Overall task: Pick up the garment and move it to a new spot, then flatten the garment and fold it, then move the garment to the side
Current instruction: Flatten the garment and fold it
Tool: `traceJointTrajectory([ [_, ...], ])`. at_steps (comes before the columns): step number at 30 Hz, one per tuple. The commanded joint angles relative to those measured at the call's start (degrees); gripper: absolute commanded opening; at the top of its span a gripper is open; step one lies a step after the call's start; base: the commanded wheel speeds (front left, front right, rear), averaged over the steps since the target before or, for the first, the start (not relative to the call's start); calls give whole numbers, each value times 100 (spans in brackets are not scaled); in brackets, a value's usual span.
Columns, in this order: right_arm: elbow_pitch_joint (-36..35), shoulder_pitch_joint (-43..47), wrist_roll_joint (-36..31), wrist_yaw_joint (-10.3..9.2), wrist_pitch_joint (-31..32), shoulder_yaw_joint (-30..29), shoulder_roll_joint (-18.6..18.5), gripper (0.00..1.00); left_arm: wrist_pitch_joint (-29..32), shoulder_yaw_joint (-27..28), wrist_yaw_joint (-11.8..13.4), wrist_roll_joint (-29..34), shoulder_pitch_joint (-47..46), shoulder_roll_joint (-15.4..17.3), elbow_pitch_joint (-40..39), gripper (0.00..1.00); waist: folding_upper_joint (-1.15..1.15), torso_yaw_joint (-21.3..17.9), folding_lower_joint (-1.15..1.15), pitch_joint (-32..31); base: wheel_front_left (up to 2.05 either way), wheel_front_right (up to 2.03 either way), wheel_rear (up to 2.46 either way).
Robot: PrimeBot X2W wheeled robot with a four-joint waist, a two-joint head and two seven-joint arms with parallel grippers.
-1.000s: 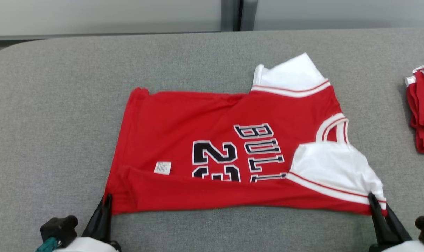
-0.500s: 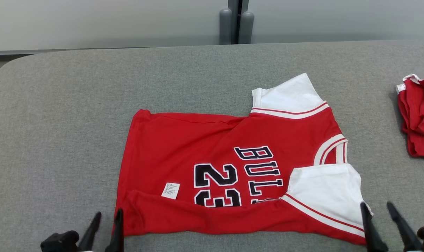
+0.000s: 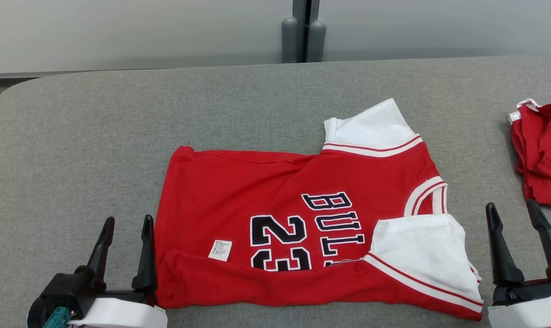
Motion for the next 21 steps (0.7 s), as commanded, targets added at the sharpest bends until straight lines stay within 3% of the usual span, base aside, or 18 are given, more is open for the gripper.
traceJointTrajectory([
  [1,-56,40,-12,-13,36,-30,5,100,17,-18,57,47,-48,19,-61,100,0,10,0,-1,0,0,0],
  [11,-274,12,-28,-13,27,-72,90,100,175,-137,153,118,-109,24,-178,100,0,50,0,261,0,0,0],
  [14,-335,-86,-41,-13,48,-108,89,100,305,-239,21,60,-543,-15,-76,100,0,90,0,538,0,0,0],
  [21,-318,-449,-17,-13,27,51,109,100,858,-376,-545,-301,-2323,-14,1379,100,0,-48,0,1292,0,0,0],
])
